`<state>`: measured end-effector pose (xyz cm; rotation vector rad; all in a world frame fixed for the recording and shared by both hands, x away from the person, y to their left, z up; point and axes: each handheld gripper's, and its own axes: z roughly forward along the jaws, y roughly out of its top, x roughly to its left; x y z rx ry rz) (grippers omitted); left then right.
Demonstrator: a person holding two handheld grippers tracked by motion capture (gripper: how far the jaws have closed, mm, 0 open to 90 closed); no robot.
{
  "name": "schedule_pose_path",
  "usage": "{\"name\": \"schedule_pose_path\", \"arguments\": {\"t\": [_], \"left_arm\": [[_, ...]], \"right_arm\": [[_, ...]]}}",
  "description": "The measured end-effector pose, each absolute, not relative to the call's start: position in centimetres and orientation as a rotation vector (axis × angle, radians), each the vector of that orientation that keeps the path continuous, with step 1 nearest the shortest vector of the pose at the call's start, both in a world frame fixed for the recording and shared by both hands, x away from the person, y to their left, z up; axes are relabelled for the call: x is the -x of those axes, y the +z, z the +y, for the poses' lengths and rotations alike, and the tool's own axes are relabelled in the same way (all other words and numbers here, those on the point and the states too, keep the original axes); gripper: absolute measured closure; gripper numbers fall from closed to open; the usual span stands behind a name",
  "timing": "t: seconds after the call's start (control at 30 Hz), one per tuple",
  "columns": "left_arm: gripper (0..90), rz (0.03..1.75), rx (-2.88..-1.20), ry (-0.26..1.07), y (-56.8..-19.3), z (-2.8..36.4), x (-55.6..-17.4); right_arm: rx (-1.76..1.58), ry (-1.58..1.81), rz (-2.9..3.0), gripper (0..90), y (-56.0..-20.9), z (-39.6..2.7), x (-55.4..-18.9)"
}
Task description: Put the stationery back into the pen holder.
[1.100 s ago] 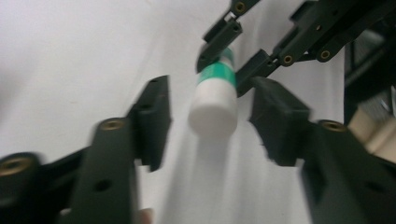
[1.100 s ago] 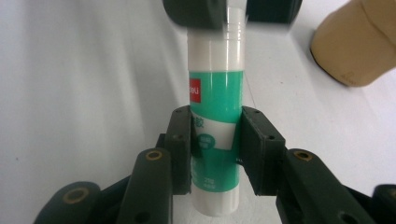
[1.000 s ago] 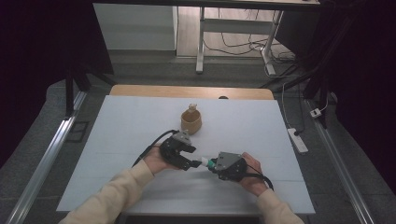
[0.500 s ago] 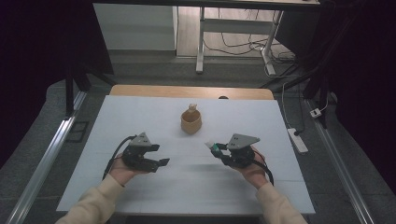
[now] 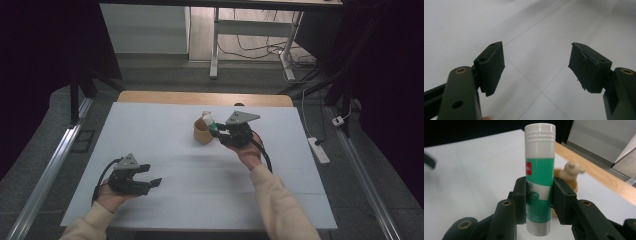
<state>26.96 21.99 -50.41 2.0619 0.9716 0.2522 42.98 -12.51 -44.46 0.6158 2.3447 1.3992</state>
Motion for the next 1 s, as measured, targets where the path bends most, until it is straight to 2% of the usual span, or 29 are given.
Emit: {"name": "schedule_pose_path", "arguments": {"t": [0.27,0.6,0.67,0.77,1.0], "left_arm": [[28.1,1.036,-2.019,0.261,-50.9,24.2,-26.3],[28.1,1.044,-2.01,0.273,-51.0,24.7,-26.1],[28.1,1.045,-2.01,0.273,-51.0,24.7,-26.2],[28.1,1.048,-2.008,0.276,-51.0,24.7,-26.2],[28.1,1.044,-2.016,0.277,-51.0,24.5,-26.2]], "right_arm": [[-0.703,1.456,2.259,66.2,-44.6,-9.7,-46.7],[-0.763,1.467,2.262,65.5,-46.7,-9.0,-48.3],[-0.774,1.489,2.27,60.2,-47.1,-9.1,-48.4],[-0.77,1.488,2.251,42.8,-47.2,-9.1,-48.0],[-0.755,1.494,2.235,37.5,-45.9,-11.4,-46.2]]}}
